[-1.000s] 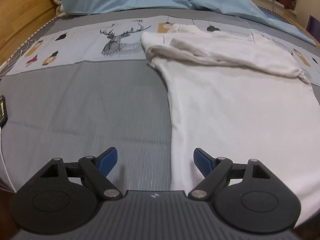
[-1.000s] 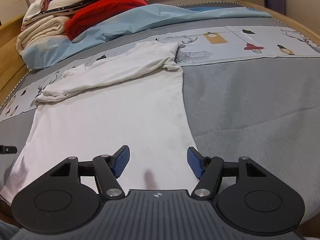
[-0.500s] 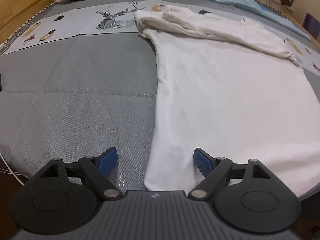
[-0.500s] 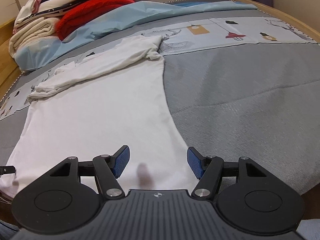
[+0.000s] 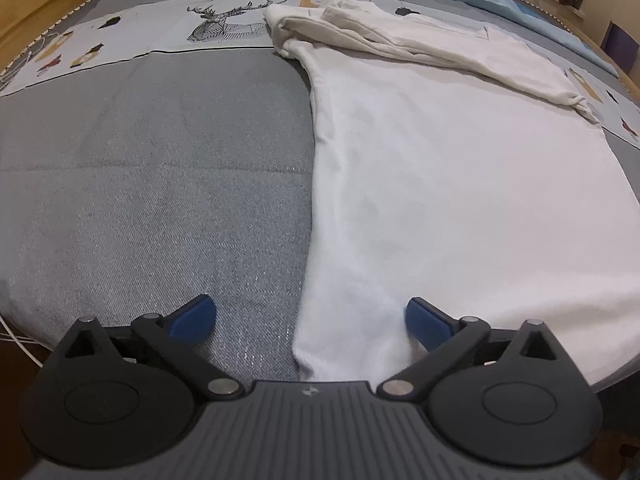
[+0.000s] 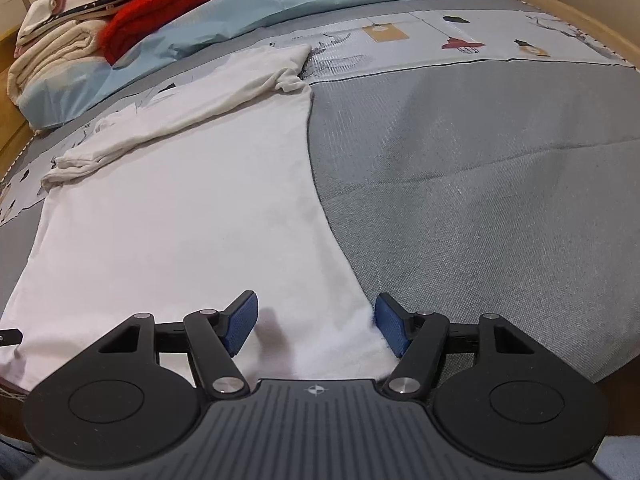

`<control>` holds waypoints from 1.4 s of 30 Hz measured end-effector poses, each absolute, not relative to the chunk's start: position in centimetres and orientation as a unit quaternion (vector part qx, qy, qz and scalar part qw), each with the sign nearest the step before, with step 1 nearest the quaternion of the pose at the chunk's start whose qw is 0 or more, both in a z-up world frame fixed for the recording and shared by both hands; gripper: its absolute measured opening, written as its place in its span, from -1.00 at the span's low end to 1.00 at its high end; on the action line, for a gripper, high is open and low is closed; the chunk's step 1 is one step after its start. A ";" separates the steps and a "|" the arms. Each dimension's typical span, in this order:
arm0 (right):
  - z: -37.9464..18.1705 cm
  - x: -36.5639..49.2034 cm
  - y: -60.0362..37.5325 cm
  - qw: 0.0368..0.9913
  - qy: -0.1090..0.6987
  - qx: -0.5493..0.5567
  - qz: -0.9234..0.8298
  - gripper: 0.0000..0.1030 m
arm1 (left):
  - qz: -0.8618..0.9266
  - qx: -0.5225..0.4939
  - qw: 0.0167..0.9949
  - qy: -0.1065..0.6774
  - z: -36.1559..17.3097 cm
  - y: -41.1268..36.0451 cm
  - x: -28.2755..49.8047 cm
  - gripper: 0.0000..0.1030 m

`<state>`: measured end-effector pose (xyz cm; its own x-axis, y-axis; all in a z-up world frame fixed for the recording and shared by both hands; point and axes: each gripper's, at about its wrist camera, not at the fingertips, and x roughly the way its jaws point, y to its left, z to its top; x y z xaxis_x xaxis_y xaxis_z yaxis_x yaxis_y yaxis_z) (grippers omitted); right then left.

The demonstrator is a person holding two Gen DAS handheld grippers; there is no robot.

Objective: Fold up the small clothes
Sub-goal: 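Grasp the shirt's side edge with both grippers, then lift the side edge with both grippers and fold it over the shirt body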

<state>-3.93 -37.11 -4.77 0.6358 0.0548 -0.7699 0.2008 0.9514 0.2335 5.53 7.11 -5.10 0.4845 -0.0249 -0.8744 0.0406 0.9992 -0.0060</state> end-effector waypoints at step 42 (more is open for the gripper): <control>-5.0 -6.7 -37.7 0.907 0.404 0.115 -0.031 -0.88 | -0.031 -0.051 0.865 0.498 -3.9 7.3 0.6 -0.73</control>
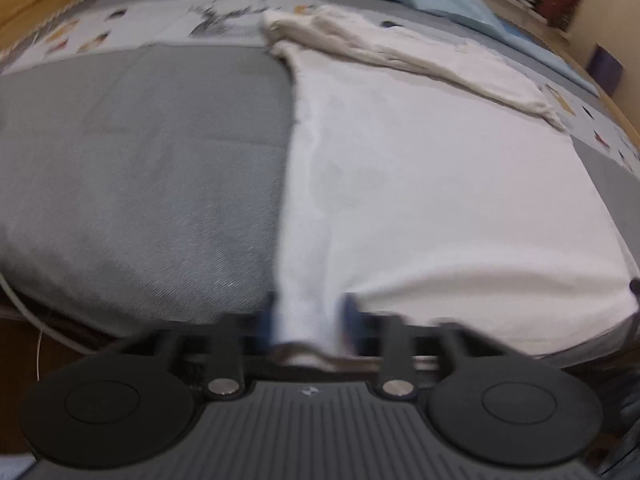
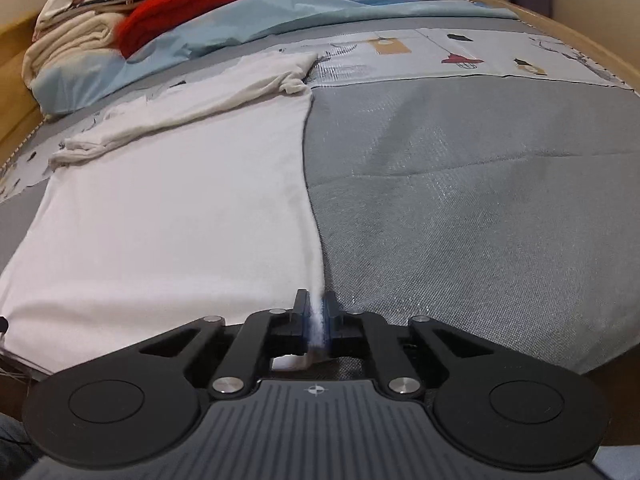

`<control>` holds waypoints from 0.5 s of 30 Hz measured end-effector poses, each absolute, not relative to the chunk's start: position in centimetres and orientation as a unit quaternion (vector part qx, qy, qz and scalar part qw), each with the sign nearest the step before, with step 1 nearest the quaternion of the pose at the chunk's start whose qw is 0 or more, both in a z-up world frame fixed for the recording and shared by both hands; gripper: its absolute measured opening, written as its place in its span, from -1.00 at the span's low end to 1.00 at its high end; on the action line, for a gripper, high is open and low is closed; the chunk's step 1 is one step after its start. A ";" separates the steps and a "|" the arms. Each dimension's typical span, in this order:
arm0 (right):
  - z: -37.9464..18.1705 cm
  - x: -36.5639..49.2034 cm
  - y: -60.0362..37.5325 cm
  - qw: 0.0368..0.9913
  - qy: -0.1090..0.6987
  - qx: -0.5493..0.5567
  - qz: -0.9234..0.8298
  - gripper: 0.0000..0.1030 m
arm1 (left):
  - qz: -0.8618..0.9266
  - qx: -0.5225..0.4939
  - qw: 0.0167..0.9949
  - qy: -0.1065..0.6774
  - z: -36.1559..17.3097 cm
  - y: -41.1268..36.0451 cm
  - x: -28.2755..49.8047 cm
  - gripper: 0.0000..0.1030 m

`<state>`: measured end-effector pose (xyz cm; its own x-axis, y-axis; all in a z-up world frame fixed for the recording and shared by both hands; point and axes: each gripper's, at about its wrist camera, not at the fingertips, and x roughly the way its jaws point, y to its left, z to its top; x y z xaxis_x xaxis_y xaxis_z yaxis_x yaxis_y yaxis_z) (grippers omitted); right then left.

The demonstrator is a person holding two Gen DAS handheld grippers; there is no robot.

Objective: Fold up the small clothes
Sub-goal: 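Lift the side edge with both grippers and fold it over the shirt body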

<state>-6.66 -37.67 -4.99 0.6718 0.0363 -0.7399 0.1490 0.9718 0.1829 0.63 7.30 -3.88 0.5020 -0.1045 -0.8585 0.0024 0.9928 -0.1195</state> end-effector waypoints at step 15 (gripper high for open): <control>3.0 -17.5 -38.8 0.908 0.389 0.157 0.022 -0.90 | -0.094 -0.120 0.864 0.479 2.7 9.7 -9.8 -0.82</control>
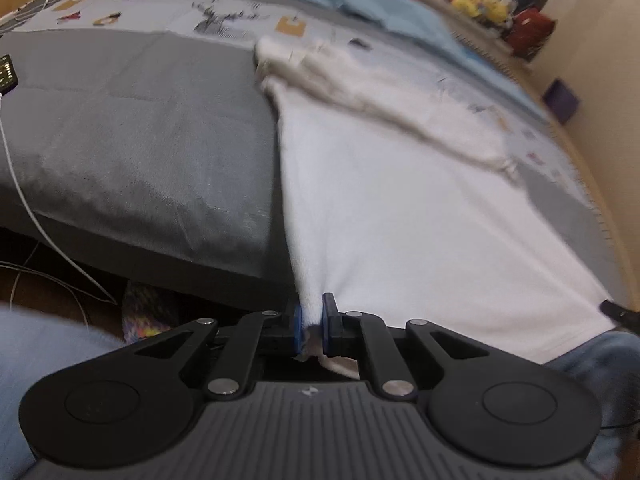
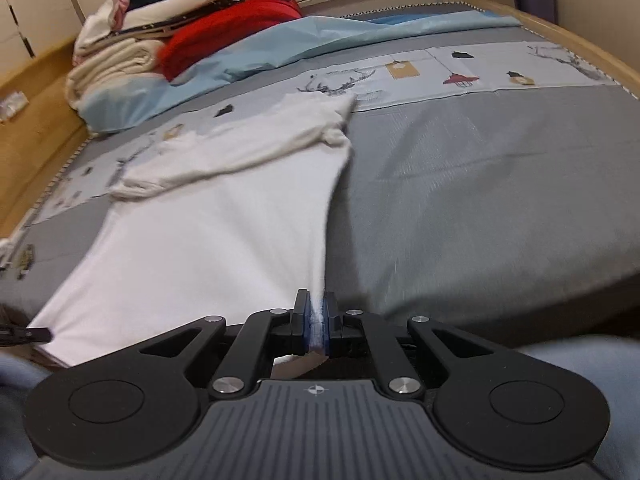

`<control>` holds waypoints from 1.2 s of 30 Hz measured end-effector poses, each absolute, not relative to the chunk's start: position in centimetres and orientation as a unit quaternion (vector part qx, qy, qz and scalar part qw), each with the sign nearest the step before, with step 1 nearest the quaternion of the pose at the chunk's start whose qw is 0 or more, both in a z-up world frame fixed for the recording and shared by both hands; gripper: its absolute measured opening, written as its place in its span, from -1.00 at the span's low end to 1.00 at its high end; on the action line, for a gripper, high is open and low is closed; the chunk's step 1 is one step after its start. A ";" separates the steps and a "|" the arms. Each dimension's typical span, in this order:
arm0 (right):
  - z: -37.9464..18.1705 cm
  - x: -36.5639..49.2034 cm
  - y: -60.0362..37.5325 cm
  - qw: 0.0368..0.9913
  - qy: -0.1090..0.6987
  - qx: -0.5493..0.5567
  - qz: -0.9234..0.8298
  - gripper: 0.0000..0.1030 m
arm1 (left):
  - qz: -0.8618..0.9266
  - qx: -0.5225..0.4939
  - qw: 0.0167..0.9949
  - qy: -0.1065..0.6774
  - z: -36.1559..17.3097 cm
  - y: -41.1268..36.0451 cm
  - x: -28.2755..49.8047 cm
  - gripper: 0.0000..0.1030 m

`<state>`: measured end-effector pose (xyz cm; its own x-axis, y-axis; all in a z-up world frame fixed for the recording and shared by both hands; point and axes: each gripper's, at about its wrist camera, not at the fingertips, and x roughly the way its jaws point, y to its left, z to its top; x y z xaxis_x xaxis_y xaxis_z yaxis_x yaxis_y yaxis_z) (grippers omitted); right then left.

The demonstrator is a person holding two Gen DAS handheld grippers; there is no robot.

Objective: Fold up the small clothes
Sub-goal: 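Lift the side edge with both grippers and fold it over the shirt body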

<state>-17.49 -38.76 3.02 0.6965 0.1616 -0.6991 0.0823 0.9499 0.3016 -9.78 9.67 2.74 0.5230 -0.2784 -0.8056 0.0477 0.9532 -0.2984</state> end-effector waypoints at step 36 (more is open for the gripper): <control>0.1 21.4 -43.9 0.859 0.355 0.356 -0.097 -0.86 | 0.009 -0.221 0.886 0.409 1.4 8.6 33.9 -0.89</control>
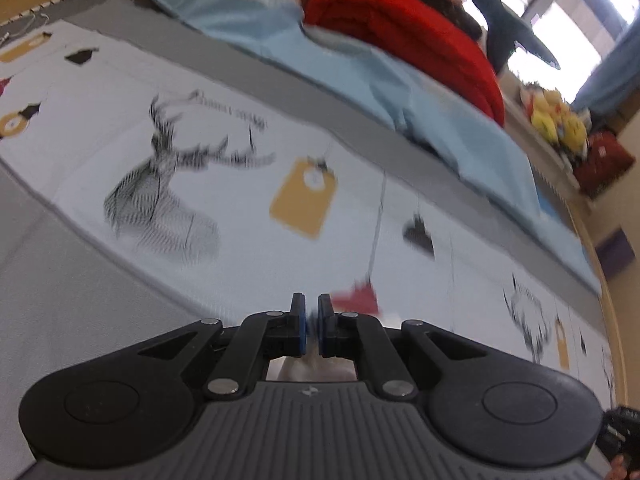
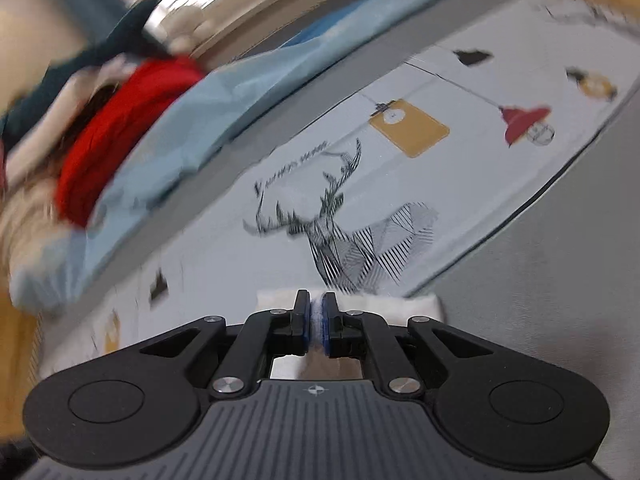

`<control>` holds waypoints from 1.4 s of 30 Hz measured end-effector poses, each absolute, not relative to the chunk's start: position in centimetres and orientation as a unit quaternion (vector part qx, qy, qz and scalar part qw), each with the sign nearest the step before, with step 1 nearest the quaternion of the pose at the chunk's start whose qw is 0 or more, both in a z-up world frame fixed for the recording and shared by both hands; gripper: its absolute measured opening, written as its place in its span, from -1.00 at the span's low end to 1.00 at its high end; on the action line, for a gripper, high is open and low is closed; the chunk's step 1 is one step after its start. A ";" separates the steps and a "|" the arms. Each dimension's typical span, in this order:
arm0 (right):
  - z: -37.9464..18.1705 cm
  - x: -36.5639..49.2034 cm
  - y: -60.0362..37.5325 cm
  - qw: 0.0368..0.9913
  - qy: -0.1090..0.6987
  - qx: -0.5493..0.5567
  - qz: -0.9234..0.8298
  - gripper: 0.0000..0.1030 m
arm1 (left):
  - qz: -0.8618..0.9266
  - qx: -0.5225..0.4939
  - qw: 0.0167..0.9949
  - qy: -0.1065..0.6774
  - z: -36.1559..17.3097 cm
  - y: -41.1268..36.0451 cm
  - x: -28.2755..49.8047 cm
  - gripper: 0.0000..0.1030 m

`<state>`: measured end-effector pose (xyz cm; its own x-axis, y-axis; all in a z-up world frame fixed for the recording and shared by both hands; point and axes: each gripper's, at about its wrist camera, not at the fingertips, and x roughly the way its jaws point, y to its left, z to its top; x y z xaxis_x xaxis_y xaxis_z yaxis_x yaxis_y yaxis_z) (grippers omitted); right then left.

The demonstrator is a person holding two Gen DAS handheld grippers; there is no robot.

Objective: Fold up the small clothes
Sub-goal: 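Lift the side edge with both grippers and fold it over the shirt body, then lower the folded edge onto the shirt and open both grippers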

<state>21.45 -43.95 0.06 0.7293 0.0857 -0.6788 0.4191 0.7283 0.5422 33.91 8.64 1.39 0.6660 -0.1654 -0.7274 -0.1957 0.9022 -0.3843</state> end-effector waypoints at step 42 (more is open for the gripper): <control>-1.6 23.3 -38.3 0.936 0.312 0.162 -0.016 -0.31 | 0.069 -0.077 0.890 0.444 -2.7 5.6 35.3 0.43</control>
